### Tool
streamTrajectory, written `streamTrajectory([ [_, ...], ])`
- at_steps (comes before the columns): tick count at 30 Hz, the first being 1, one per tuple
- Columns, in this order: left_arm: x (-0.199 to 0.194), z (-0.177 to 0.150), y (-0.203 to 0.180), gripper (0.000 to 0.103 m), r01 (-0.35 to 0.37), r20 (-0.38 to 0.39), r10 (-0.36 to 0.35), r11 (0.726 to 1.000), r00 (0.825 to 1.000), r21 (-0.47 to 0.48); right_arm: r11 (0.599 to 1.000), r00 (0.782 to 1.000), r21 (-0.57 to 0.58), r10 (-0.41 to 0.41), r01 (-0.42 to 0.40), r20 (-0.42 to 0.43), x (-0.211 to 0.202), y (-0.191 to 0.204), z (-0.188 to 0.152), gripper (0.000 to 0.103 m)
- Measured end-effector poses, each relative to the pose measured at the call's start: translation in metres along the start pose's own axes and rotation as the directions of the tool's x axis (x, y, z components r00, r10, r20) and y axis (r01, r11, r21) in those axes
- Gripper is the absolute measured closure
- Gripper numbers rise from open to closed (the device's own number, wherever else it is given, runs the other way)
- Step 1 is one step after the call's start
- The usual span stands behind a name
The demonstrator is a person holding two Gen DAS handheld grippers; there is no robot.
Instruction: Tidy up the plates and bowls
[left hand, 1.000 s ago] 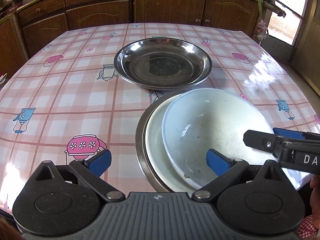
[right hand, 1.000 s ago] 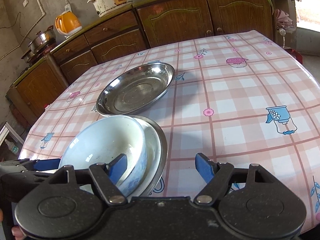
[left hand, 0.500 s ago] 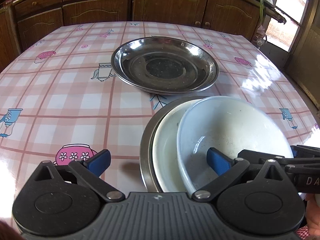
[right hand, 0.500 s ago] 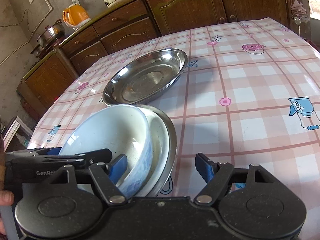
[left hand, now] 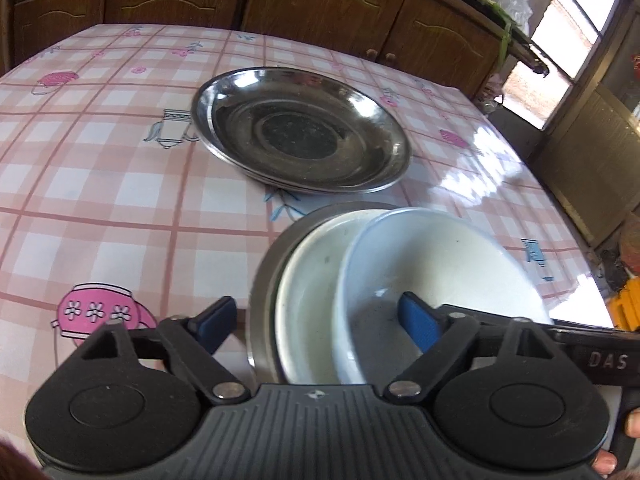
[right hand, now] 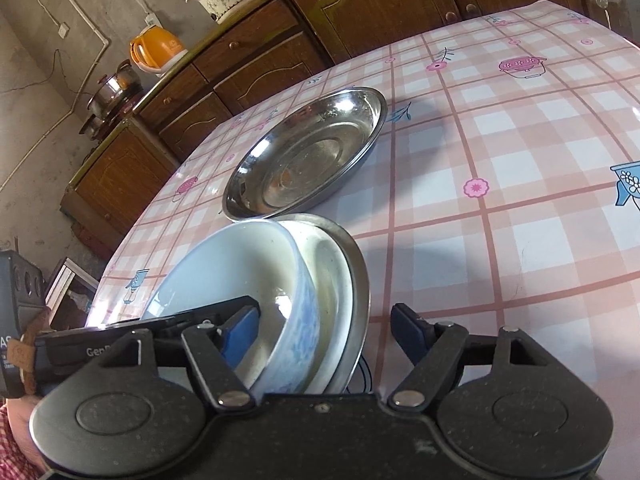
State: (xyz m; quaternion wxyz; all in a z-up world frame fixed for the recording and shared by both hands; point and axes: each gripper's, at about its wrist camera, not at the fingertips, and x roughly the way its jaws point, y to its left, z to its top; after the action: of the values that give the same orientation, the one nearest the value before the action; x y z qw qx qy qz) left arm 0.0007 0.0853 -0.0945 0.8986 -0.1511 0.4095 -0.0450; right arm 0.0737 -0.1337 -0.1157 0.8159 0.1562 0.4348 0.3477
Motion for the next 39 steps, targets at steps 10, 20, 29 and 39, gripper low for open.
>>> streamTrajectory([
  [10, -0.005, -0.004, -0.007, 0.035, -0.007, 0.0, 0.007, 1.0, 1.0, 0.004, 1.0, 0.999, -0.008, 0.026, -0.026, -0.02, -0.005, 0.005, -0.003, 0.038],
  [20, -0.023, -0.008, -0.015, 0.037, -0.026, 0.015, 0.026, 1.0, 1.0, 0.014, 0.999, 0.999, -0.033, 0.03, -0.03, -0.018, -0.018, 0.016, -0.007, 0.038],
  [29, -0.047, -0.004, -0.029, 0.037, -0.031, 0.064, 0.029, 0.999, 0.998, 0.04, 0.997, 0.999, -0.056, 0.045, -0.044, 0.029, -0.043, 0.028, -0.002, 0.038],
  [39, -0.07, 0.001, -0.038, 0.037, -0.036, 0.121, 0.028, 0.998, 0.992, 0.059, 0.994, 0.995, -0.09, 0.061, -0.054, 0.079, -0.065, 0.046, 0.005, 0.038],
])
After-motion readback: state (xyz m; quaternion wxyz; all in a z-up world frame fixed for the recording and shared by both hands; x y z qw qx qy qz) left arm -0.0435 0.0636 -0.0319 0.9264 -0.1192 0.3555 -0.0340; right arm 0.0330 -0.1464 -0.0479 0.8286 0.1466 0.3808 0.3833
